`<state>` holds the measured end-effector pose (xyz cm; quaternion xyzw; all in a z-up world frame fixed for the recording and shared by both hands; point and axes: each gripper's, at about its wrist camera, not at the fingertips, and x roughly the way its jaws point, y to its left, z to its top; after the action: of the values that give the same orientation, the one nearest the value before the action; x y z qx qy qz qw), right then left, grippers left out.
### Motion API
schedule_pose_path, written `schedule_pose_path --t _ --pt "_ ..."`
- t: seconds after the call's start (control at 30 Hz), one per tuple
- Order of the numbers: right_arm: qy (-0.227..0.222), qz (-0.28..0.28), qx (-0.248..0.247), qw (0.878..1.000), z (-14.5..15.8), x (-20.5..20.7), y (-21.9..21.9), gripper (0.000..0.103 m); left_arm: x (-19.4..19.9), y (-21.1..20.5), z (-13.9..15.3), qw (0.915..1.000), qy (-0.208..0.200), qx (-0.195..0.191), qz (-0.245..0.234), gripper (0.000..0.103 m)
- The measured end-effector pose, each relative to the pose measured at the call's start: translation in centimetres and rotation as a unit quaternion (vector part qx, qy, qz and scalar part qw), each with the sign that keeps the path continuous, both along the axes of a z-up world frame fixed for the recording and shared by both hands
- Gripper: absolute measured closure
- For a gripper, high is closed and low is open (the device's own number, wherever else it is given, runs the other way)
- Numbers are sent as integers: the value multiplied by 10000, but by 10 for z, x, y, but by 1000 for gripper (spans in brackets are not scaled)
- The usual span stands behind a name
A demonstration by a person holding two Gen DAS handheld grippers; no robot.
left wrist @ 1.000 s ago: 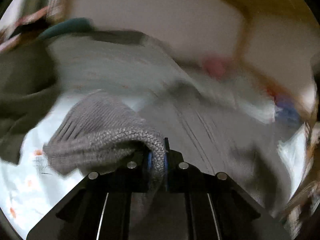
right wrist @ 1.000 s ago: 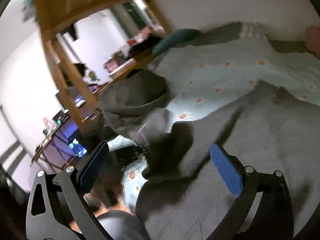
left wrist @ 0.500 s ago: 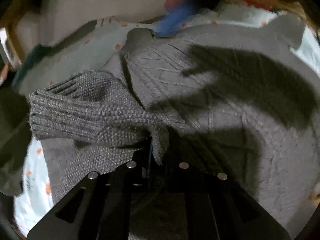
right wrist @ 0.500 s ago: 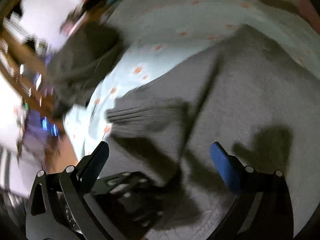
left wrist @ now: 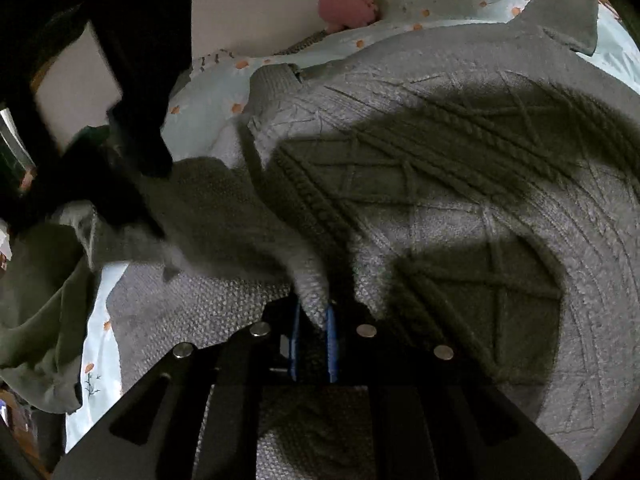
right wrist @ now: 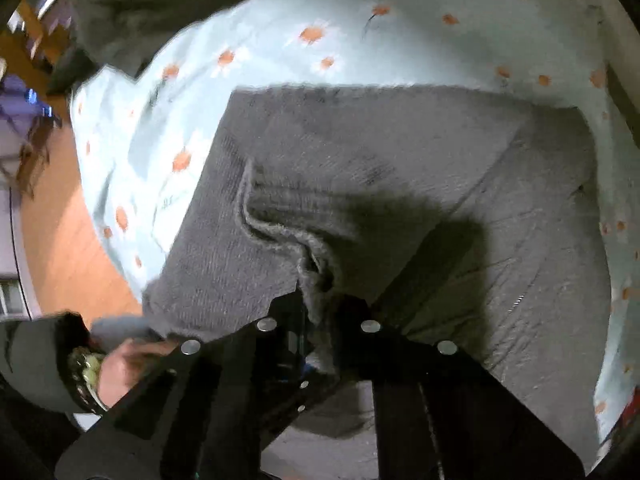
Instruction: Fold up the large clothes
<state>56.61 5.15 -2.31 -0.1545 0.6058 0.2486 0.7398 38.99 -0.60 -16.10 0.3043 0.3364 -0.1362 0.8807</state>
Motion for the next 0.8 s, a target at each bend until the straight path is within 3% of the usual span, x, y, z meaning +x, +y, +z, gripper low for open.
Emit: schedule_pose_path --t 0.03,0.1,0.13,0.17,0.3,0.37,0.43,0.5,0.53,0.57,0.63,0.7,0.73,0.8 --pt "-151 -182 157 9996 7 1 -9 94 1 0 2 10000 -52 -37 19 90" --pt "-413 -597 778 9943 28 2 -35 94 0 5 12 9992 -155 -365 7 64" --pt "-546 -803 1099 9892 38 2 -49 94 -1 9 18 9983 -177 -551 12 32" --pt "-740 -1105 1608 9780 54 1 -72 94 -2 16 28 9964 -177 -833 54 11" --pt "-1114 -1695 2495 9469 93 -7 -139 94 -5 37 52 9837 -77 -1767 315 11" --pt "-1250 -1798 2605 9403 104 -12 -163 94 -15 45 66 9681 133 -2473 372 11" --pt "-1302 -1890 2747 9338 109 -17 -180 94 -26 54 74 9427 503 -3260 491 11" --pt "-1420 -1949 2956 9244 115 -25 -196 94 -29 61 69 9058 1070 -4052 627 11" --pt "-1485 -1985 3071 9188 115 -29 -202 94 -29 65 60 8739 1517 -4554 774 11" --pt "-1526 -2040 3179 9132 116 -32 -208 94 -27 66 50 8492 1873 -4856 893 9" --pt "-1645 -2135 3261 9061 119 -43 -224 94 -15 64 30 8157 2409 -5182 895 9" --pt "-1686 -2335 3265 9002 120 -50 -243 94 -4 76 20 7963 2382 -5397 1337 9" --pt "-1706 -2414 3199 9001 119 -54 -252 94 4 90 17 7703 2391 -5696 1580 9" --pt "-1683 -2558 3078 9008 114 -59 -269 94 11 108 20 7428 2378 -6037 1652 9"
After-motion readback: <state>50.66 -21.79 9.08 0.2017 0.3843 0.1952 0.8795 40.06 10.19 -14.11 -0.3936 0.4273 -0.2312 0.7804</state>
